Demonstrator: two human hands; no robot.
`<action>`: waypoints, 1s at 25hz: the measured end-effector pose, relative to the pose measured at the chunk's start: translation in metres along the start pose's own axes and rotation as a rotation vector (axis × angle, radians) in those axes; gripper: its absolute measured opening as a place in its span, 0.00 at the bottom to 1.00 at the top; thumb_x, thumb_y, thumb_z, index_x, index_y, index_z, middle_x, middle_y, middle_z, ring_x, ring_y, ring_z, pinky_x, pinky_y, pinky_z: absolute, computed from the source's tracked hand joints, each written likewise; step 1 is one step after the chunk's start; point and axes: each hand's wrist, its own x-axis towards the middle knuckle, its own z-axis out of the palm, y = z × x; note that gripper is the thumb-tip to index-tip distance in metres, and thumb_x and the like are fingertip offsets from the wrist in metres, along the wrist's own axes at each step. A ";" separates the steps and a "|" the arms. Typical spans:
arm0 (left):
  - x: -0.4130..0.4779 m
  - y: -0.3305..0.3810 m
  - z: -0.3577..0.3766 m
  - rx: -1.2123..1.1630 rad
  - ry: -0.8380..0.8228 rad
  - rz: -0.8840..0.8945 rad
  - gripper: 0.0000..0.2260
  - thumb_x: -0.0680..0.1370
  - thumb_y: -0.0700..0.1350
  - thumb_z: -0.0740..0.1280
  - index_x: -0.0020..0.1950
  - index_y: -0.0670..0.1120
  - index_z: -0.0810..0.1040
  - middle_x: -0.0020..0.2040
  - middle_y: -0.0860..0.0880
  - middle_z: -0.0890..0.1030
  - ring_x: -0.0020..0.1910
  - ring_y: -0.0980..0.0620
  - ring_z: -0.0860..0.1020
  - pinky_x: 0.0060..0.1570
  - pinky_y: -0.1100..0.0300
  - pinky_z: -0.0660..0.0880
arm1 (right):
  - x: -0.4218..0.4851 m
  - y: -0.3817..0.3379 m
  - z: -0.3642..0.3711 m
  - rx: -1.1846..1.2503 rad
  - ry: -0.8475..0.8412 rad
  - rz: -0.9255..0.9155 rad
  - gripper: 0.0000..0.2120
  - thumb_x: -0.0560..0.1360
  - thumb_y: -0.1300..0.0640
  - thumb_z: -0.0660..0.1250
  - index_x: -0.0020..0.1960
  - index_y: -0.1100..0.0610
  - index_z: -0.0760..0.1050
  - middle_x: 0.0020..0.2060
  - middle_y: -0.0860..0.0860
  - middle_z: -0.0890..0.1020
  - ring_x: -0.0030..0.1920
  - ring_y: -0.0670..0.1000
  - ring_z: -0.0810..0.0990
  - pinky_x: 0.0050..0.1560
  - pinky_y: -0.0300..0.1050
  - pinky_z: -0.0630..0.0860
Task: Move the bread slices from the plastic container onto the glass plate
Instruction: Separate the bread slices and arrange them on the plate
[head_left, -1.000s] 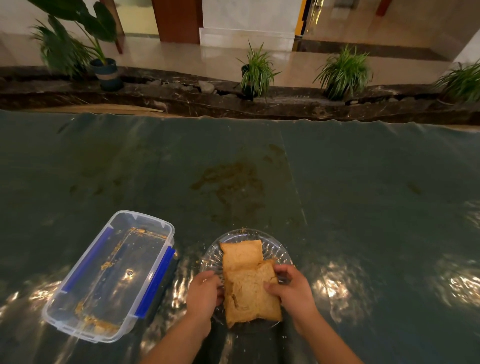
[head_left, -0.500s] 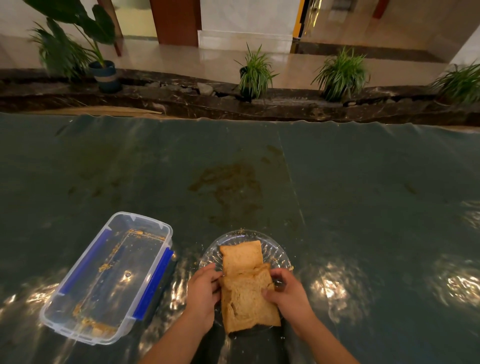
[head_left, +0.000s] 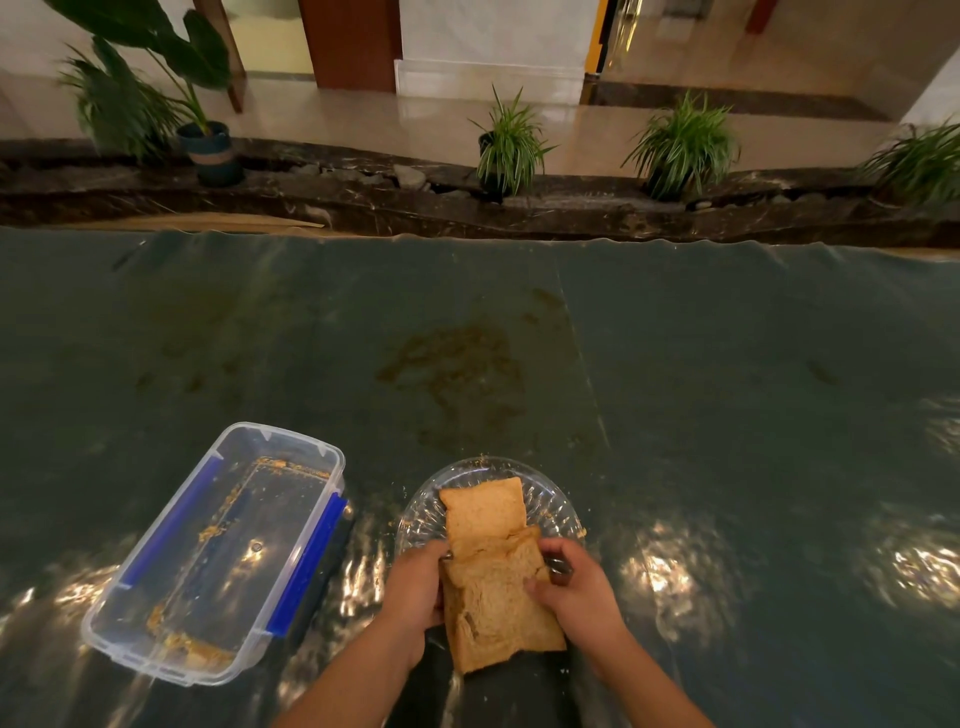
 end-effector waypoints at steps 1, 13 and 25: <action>0.001 -0.001 0.000 -0.018 0.000 0.010 0.14 0.77 0.47 0.63 0.51 0.38 0.81 0.41 0.41 0.84 0.43 0.41 0.82 0.47 0.47 0.78 | 0.001 -0.002 0.001 -0.048 0.005 -0.018 0.18 0.69 0.62 0.74 0.53 0.45 0.77 0.51 0.44 0.84 0.53 0.48 0.82 0.56 0.54 0.80; -0.003 -0.005 0.002 -0.008 0.049 0.121 0.07 0.72 0.37 0.69 0.47 0.48 0.79 0.48 0.43 0.83 0.48 0.44 0.81 0.49 0.45 0.78 | 0.012 -0.005 0.006 -0.347 0.121 -0.133 0.18 0.67 0.52 0.77 0.56 0.52 0.77 0.51 0.46 0.73 0.49 0.45 0.78 0.53 0.40 0.75; -0.004 -0.011 -0.015 -0.118 -0.019 0.169 0.10 0.72 0.38 0.73 0.53 0.43 0.82 0.46 0.47 0.87 0.45 0.48 0.85 0.41 0.54 0.81 | 0.007 -0.008 -0.004 -0.038 0.060 -0.006 0.10 0.68 0.60 0.76 0.43 0.52 0.76 0.40 0.53 0.83 0.42 0.52 0.82 0.45 0.52 0.81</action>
